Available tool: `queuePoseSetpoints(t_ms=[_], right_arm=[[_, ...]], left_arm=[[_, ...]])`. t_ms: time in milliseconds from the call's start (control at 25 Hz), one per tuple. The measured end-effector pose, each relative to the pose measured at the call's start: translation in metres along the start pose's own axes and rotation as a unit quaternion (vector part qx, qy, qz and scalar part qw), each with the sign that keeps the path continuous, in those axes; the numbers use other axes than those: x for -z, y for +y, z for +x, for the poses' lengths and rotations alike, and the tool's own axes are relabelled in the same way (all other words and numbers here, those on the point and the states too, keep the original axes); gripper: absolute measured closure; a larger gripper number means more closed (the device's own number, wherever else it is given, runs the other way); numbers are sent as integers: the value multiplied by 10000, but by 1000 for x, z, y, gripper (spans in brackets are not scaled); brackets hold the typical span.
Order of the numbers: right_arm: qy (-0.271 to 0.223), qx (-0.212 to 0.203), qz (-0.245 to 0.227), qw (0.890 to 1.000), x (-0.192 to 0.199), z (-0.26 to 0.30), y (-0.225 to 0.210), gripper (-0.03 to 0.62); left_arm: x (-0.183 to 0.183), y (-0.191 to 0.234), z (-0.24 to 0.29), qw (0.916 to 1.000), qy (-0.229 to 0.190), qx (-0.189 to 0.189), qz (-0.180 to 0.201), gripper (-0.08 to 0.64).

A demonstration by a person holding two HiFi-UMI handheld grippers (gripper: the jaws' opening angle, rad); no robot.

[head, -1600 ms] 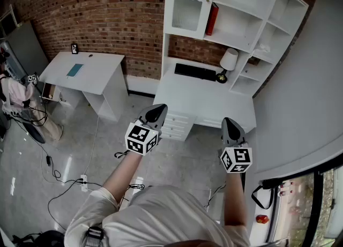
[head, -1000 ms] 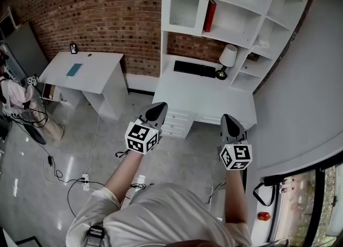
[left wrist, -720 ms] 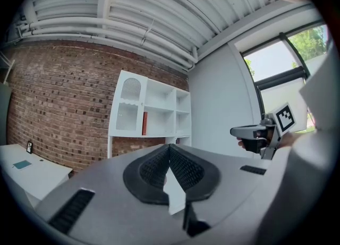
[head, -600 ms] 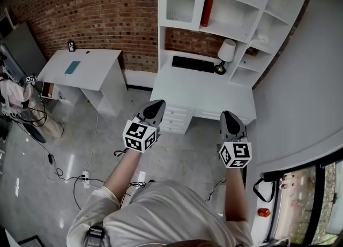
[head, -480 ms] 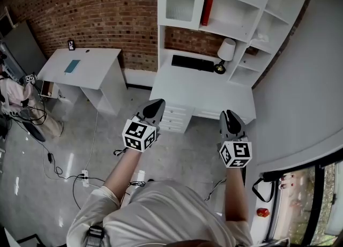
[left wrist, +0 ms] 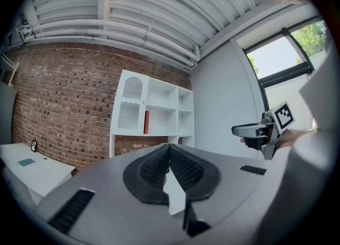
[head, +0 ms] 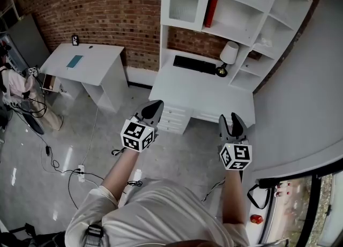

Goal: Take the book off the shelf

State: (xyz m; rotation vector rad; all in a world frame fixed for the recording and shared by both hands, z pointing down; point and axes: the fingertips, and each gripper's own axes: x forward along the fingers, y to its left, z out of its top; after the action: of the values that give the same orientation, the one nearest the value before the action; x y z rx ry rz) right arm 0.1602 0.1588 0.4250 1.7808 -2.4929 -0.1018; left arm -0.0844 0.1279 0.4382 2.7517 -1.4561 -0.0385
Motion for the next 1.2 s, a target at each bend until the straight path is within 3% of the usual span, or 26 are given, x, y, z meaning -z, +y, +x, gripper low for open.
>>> queuePoseSetpoints(t_ms=[560, 1200], right_arm=[[110, -211, 124, 9996, 20, 9, -25, 428], [240, 21, -7, 9997, 22, 118, -45, 428]], left_arm=[[11, -15, 21, 9998, 152, -128, -26, 566], [19, 59, 115, 9998, 140, 78, -149, 566]])
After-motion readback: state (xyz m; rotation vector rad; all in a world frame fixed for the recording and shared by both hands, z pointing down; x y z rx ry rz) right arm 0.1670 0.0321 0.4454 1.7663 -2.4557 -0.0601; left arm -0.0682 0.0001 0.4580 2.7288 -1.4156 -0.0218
